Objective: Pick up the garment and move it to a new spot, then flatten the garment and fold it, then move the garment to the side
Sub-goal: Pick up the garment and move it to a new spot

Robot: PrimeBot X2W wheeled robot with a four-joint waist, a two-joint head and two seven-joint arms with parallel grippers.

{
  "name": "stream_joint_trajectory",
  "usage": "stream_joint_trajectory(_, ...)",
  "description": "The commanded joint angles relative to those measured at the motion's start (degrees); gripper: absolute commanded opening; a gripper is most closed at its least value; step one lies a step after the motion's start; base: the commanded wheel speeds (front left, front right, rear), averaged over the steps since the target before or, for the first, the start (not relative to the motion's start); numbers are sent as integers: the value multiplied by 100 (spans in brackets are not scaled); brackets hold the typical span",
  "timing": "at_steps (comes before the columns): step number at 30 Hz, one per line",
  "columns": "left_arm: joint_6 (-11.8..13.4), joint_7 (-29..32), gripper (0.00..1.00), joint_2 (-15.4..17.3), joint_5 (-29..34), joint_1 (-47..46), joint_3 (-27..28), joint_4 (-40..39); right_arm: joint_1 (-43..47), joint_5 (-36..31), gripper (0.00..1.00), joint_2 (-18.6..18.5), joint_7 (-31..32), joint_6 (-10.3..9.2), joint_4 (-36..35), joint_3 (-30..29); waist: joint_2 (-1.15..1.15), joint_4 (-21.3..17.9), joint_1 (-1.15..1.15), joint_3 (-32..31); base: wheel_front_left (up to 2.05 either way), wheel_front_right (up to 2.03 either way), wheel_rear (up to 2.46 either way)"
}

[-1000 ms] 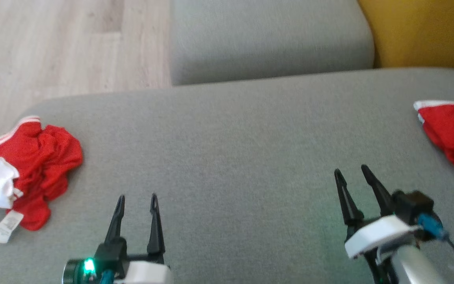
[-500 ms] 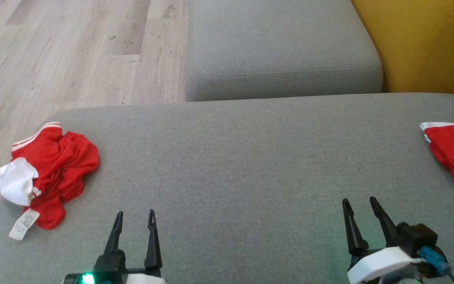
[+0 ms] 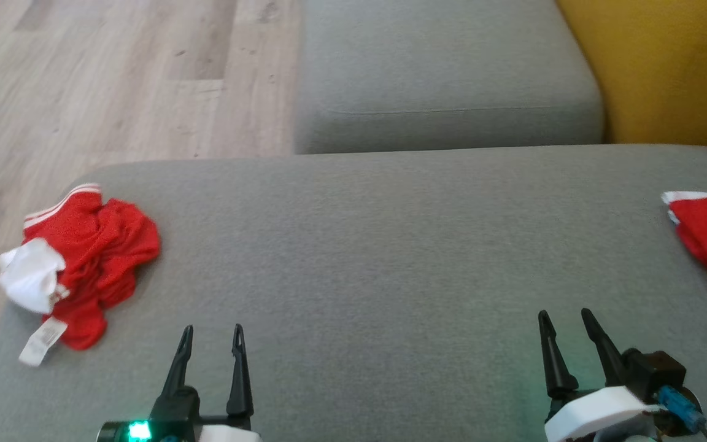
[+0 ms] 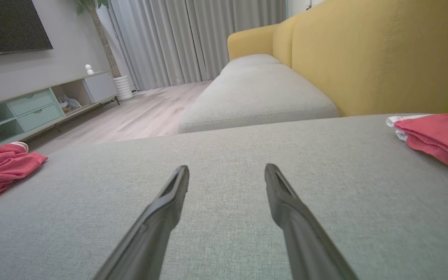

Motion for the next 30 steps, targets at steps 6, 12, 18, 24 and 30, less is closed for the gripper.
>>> stream_joint_trajectory(6, 58, -29, 100, -11, 150, -405, 244, -247, -212, -93, 100, 7, -63, 39, -280, 67, 0, 653, 0, 144, 0, 0, 0)
stream_joint_trajectory(12, 49, -29, 100, -7, 259, -304, 491, -368, -246, -32, 100, 34, -63, 39, -310, 179, 0, 1350, 0, 215, 0, 0, 0)
stream_joint_trajectory(18, 37, -29, 100, 2, 373, -205, 717, -505, -310, 33, 100, 50, -63, 39, -327, 310, 0, 1965, 0, 303, 0, 0, 0)
stream_joint_trajectory(24, 38, -29, 100, 0, 407, -142, 864, -644, -313, 27, 100, 53, -63, 39, -322, 299, 0, 2273, 0, 383, 0, 0, 0)
stream_joint_trajectory(30, 4, -29, 100, 5, 397, -183, 1072, -800, -322, 14, 100, 18, -63, 39, -415, 284, 0, 2335, 0, 547, 0, 0, 0)
